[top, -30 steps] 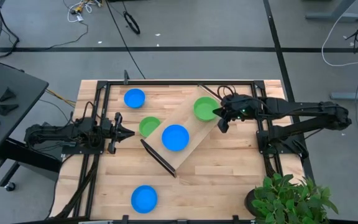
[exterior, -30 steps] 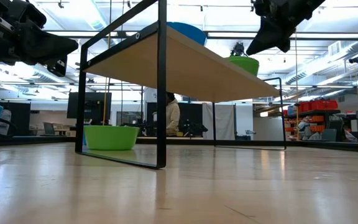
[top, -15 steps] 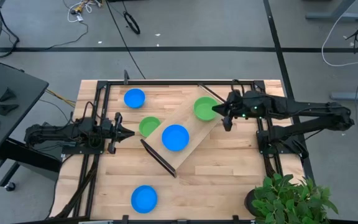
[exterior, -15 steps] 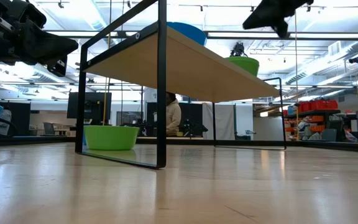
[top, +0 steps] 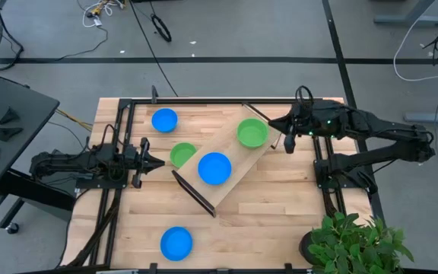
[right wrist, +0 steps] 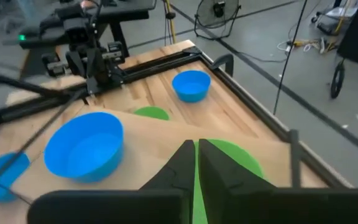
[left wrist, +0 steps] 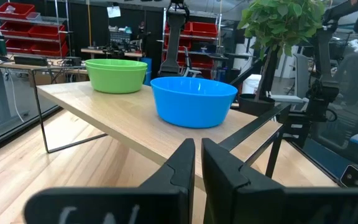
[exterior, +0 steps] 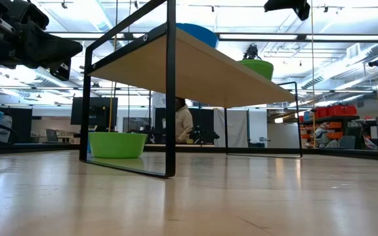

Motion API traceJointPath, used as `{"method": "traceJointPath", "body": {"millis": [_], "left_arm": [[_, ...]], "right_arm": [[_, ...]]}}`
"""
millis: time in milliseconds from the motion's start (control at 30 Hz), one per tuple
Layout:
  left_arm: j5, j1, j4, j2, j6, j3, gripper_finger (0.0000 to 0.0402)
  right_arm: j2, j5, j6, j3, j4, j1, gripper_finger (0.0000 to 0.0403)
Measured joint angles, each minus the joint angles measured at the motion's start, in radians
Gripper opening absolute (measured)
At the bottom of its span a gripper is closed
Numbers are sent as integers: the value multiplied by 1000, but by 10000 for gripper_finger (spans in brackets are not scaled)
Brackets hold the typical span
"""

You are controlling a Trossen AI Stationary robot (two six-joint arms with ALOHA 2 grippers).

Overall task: Pick & Place Mini bowls
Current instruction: Stack the bottom blue bowl on top of the blue bowl on the shelf

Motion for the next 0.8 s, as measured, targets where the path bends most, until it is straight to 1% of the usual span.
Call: {"method": "traceJointPath", "body": {"millis": [167, 400, 567, 800], "left_arm": [[0, 0, 0, 0, 0, 0, 32], [0, 0, 0, 0, 0, 0, 32], [0, 0, 0, 0, 0, 0, 32], [0, 0, 0, 0, 0, 0, 32]], "right_arm": [[0, -2, -83, 103, -120, 0, 25], [0, -7, -96, 243, -209, 0, 25], [0, -75, -139, 338, -287, 0, 25], [4, -81, -142, 470, -431, 0, 25]]}}
